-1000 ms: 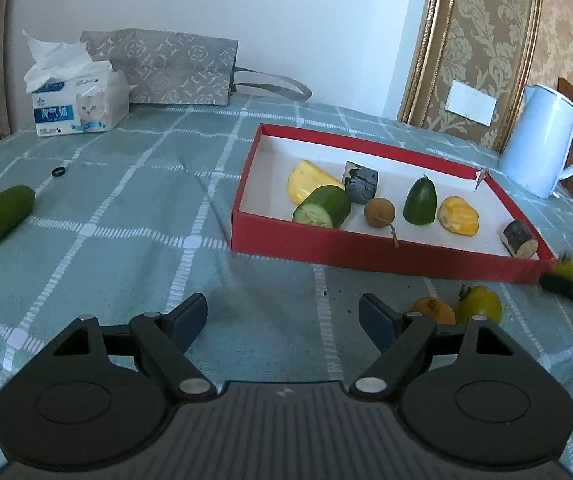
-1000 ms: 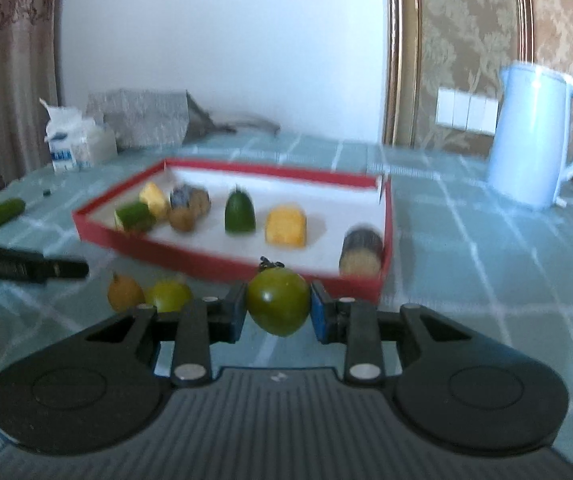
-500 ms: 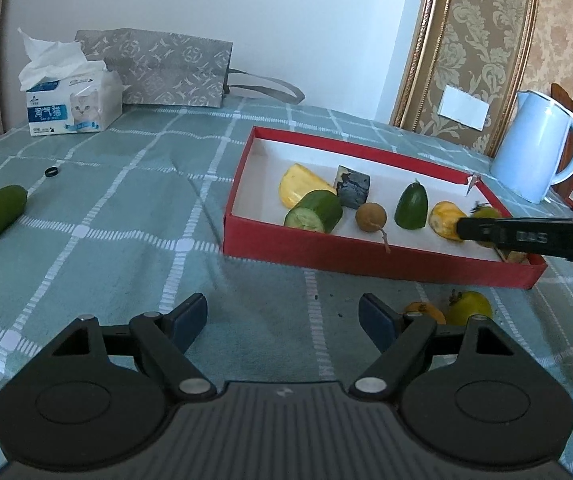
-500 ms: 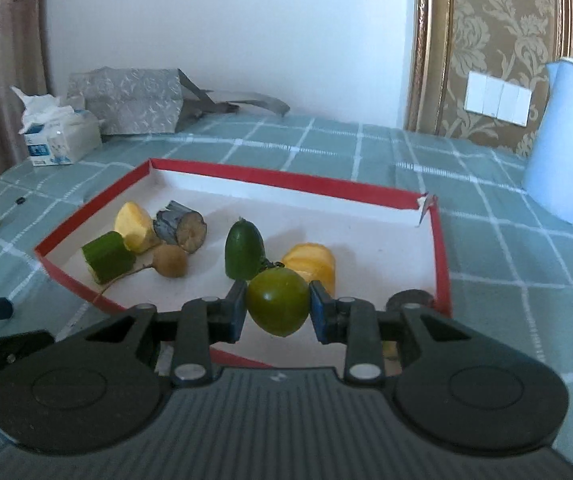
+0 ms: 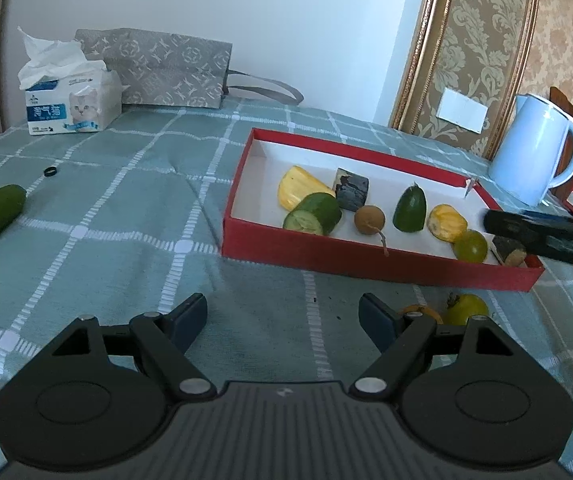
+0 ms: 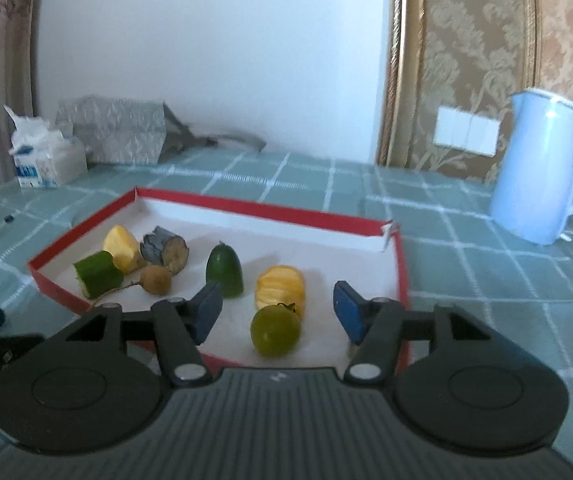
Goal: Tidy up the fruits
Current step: 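Move the open left tool down to the small orange fruit beside the tray, then close the left tool on the orange fruit while the right tool grasps another round green fruit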
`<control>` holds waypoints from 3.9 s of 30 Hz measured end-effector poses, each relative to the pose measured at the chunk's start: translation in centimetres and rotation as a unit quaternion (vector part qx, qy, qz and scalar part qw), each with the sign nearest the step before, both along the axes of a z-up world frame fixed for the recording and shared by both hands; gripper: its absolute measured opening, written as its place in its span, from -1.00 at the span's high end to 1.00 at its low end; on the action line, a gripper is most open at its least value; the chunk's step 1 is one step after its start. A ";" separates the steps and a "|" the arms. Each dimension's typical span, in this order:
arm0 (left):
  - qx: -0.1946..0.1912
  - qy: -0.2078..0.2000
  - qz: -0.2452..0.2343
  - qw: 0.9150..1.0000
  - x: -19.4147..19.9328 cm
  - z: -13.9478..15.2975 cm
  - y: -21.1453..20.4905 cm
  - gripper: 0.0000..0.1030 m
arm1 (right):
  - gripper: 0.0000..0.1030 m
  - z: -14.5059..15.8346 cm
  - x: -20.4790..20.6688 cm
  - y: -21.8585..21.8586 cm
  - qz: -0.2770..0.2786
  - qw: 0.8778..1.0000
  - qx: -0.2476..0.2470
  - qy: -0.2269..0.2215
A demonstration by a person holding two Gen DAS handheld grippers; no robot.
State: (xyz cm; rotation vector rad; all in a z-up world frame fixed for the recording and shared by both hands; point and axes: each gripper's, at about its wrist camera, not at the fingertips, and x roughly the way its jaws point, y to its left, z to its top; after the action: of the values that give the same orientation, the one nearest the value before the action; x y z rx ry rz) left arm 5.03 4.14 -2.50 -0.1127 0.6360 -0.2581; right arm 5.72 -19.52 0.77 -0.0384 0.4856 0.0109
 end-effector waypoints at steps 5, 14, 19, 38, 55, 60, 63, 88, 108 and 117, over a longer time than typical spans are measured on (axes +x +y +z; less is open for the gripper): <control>0.004 -0.001 0.001 1.000 0.0 0.0 -0.1 -0.61 | -0.47 -0.7 -5.3 -1.4 0.006 0.999 0.008 -0.038; 0.024 -0.034 -0.018 0.999 -1.0 0.4 -1.1 -0.61 | -0.70 -2.7 -5.9 -2.8 0.007 1.000 0.018 0.011; 0.023 -0.045 -0.035 0.998 -1.4 0.6 -1.6 -0.61 | -0.87 -3.5 -5.7 -2.5 0.002 1.000 -0.003 0.030; 0.039 -0.051 -0.086 0.994 -2.5 0.6 -5.6 -0.62 | -1.00 -4.8 -4.2 -3.4 -0.012 0.995 0.027 0.098; 0.077 -0.026 -0.114 0.990 -1.2 -0.2 -7.5 0.09 | -1.00 -4.8 -4.1 -3.2 -0.012 0.995 0.021 0.100; 0.081 -0.023 -0.132 0.988 -1.5 -0.5 -8.0 0.36 | -1.00 -4.8 -4.1 -3.3 -0.013 0.995 0.020 0.100; 0.088 -0.029 -0.133 0.987 -1.6 -0.6 -8.2 0.42 | -1.00 -4.8 -4.1 -3.2 -0.013 0.995 0.020 0.100; 0.043 -0.036 -0.028 0.998 -1.1 0.1 -1.7 0.43 | -1.00 -3.2 -6.4 -2.0 0.040 0.999 0.022 0.010; 0.040 -0.014 -0.013 0.999 -0.4 -0.4 -1.3 0.43 | -0.44 -3.9 -3.3 4.4 0.070 0.996 -0.015 0.052; 0.037 -0.013 -0.013 0.999 -0.4 -0.4 -1.3 0.43 | -0.08 -4.1 -1.8 5.4 0.069 0.995 -0.018 0.063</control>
State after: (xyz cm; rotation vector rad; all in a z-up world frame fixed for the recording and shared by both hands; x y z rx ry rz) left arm 4.67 2.89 -2.90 -0.0296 0.6213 -0.2604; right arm 3.94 -14.13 -3.29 -0.1067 0.6079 0.1414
